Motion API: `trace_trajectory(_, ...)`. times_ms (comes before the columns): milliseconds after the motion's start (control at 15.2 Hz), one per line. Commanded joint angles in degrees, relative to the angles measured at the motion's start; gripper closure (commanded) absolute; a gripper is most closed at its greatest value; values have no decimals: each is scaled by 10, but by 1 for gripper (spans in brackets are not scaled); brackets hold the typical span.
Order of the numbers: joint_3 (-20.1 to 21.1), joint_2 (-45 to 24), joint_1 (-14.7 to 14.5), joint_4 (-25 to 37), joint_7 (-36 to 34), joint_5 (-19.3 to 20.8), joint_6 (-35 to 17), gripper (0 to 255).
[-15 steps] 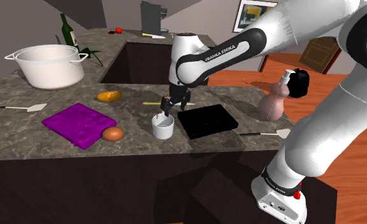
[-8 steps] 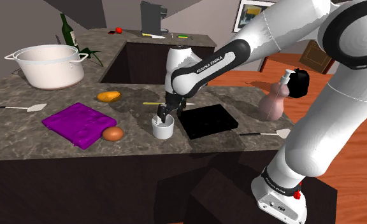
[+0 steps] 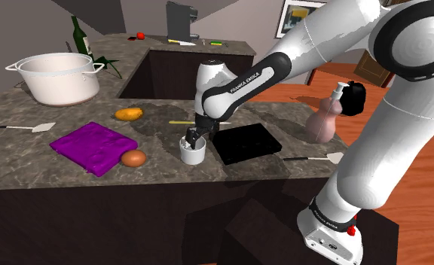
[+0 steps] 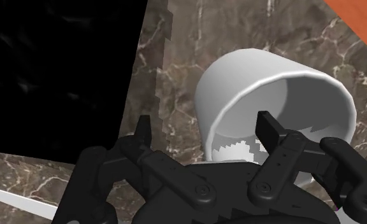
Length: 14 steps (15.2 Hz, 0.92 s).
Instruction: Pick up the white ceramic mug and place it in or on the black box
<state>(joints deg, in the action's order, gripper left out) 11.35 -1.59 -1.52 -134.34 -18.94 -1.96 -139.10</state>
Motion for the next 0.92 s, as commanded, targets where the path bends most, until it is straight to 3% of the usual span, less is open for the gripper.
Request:
trace_trajectory(0,0,0,0,0,0,0,0,0)
trace_trajectory(66,0,0,0,0,0,0,0,0)
trace_trajectory(132,0,0,0,0,0,0,0,255)
trace_trajectory(858,0,11,0,5,2,-3,15,255)
